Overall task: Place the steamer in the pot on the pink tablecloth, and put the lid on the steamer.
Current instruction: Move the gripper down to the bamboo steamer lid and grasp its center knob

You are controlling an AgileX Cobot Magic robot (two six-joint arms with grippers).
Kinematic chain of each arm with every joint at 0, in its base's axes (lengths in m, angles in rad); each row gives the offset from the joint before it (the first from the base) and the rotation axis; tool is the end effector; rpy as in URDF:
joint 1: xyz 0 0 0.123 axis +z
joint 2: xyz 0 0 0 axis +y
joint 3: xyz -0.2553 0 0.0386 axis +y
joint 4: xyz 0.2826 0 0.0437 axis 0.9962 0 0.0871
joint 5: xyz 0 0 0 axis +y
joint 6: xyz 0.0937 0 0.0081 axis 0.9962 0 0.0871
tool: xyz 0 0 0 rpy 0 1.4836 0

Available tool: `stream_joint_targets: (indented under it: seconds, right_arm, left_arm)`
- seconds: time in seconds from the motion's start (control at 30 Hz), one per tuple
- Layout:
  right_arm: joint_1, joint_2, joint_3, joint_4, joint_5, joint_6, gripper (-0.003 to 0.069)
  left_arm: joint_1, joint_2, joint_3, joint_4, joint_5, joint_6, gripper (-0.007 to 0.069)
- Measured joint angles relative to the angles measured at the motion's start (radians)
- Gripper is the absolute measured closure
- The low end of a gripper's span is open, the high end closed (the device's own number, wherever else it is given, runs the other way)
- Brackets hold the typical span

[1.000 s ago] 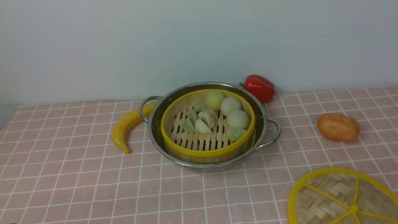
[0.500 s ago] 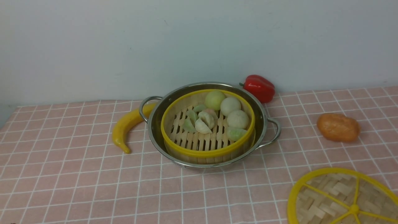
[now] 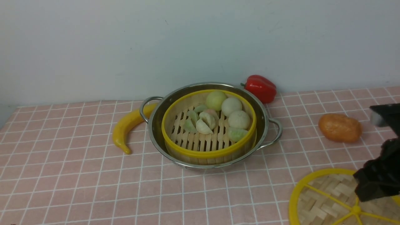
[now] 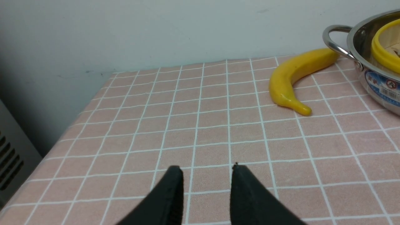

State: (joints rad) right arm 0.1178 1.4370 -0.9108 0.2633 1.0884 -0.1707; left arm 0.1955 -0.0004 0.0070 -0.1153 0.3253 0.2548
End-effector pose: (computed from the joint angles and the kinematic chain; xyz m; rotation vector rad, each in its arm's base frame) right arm 0.2713 0.0540 0.1857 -0.2621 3.0599 0.3618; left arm 0.1172 0.0197 0.1807 -0.0193 1.8181 0.2085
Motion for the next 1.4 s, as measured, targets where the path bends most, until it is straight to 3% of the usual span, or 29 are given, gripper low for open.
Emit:
stream_joint_targets:
  seconds: [0.1, 0.23, 0.43, 0.93, 1.0, 1.07, 1.4]
  right_arm:
    - [0.066, 0.042, -0.005, -0.045, -0.027, -0.012, 0.0416]
    - [0.162, 0.095, -0.006, -0.198, -0.049, 0.103, 0.0416]
    - [0.190, 0.125, -0.006, -0.343, -0.057, 0.232, 0.0416]
    - [0.190, 0.251, -0.018, -0.320, -0.083, 0.243, 0.0424]
    - [0.191, 0.250, -0.019, -0.319, -0.071, 0.263, 0.0477]
    - [0.192, 0.242, -0.019, -0.317, -0.065, 0.281, 0.0512]
    - [0.192, 0.063, -0.022, -0.318, -0.093, 0.339, 0.0512]
  left_arm:
    - [0.000, 0.000, 0.000, 0.000, 0.000, 0.000, 0.0413]
    - [0.000, 0.000, 0.000, 0.000, 0.000, 0.000, 0.0413]
    - [0.000, 0.000, 0.000, 0.000, 0.000, 0.000, 0.0413]
    - [0.000, 0.000, 0.000, 0.000, 0.000, 0.000, 0.0413]
    - [0.000, 0.000, 0.000, 0.000, 0.000, 0.000, 0.0413]
    - [0.000, 0.000, 0.000, 0.000, 0.000, 0.000, 0.0413]
    - [0.000, 0.000, 0.000, 0.000, 0.000, 0.000, 0.0413]
